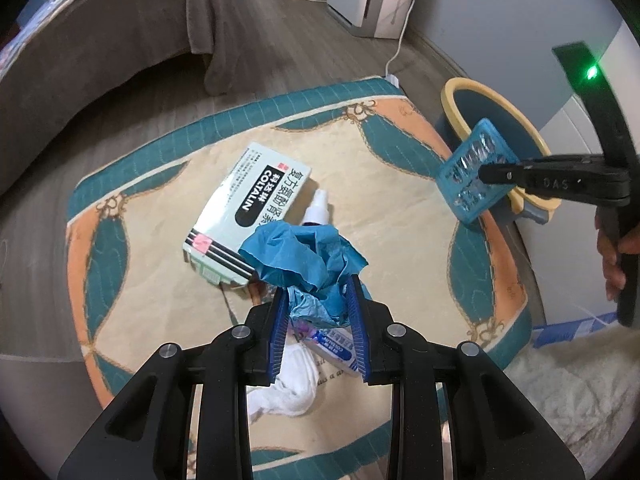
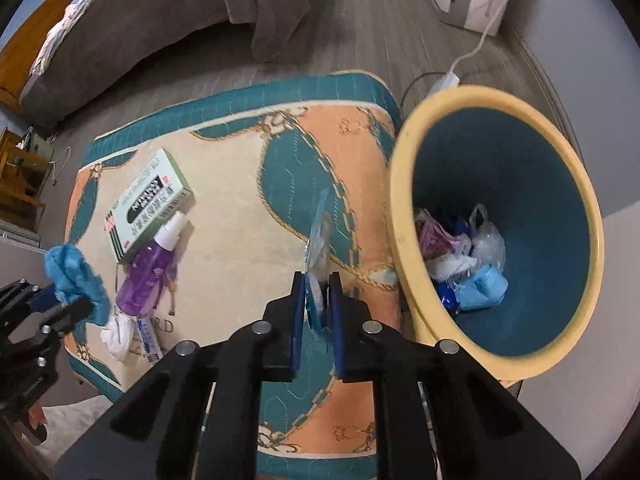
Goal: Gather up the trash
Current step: 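Carry the blister pack and blue cloth over the bin and open both tools, then move both open tools back to the cushion, then grasp the purple spray bottle with the right tool while left tool grasps the COLTALIN box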
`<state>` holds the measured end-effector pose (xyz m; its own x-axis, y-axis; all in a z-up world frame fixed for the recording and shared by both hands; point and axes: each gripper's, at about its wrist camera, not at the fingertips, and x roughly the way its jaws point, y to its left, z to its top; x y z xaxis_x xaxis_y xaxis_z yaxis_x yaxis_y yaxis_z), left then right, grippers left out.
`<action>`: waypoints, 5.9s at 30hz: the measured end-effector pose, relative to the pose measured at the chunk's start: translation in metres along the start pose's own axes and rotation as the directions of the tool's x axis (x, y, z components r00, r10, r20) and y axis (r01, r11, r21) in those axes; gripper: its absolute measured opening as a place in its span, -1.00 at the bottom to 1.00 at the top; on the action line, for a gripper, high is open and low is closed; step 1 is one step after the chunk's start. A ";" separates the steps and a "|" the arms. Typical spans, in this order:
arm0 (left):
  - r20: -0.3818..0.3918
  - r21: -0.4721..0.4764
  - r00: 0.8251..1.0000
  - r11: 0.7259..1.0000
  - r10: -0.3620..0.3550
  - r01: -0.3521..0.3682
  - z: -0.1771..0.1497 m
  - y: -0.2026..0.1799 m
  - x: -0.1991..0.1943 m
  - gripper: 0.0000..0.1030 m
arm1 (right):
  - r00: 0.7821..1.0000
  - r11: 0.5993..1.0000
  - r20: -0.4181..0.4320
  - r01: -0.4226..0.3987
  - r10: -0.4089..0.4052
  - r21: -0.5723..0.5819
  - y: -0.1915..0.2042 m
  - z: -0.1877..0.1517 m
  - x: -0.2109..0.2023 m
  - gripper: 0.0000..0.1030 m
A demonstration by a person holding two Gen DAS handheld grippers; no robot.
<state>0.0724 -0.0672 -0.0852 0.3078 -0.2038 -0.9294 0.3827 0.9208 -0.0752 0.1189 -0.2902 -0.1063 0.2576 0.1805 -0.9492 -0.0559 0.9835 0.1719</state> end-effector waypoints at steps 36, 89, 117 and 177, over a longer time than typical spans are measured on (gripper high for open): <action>0.128 0.129 0.987 0.988 -0.097 0.081 0.043 -0.106 -0.012 -0.42 | 0.957 0.988 0.267 0.079 -0.113 0.135 -0.129 0.004 -0.118 -0.78; 0.241 0.144 0.970 0.988 0.019 -0.055 0.123 -0.185 0.037 0.81 | 0.957 0.945 0.248 0.065 -0.150 0.320 -0.181 0.015 -0.091 0.68; 0.233 -0.412 0.923 0.891 0.306 -0.191 0.017 0.089 -0.104 0.90 | 0.987 0.998 0.160 -0.007 -0.005 0.070 0.025 0.022 -0.055 0.89; -0.159 0.062 0.974 0.986 0.163 -0.155 0.063 0.050 0.108 0.90 | 0.995 0.993 -0.092 -0.028 0.039 0.113 0.039 0.078 0.090 0.17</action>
<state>0.1796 -0.0647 -0.1666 0.2237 0.0047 -0.9746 0.3835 0.9189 0.0925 0.2153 -0.2350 -0.1641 0.1659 0.2168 -0.9620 0.0464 0.9727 0.2272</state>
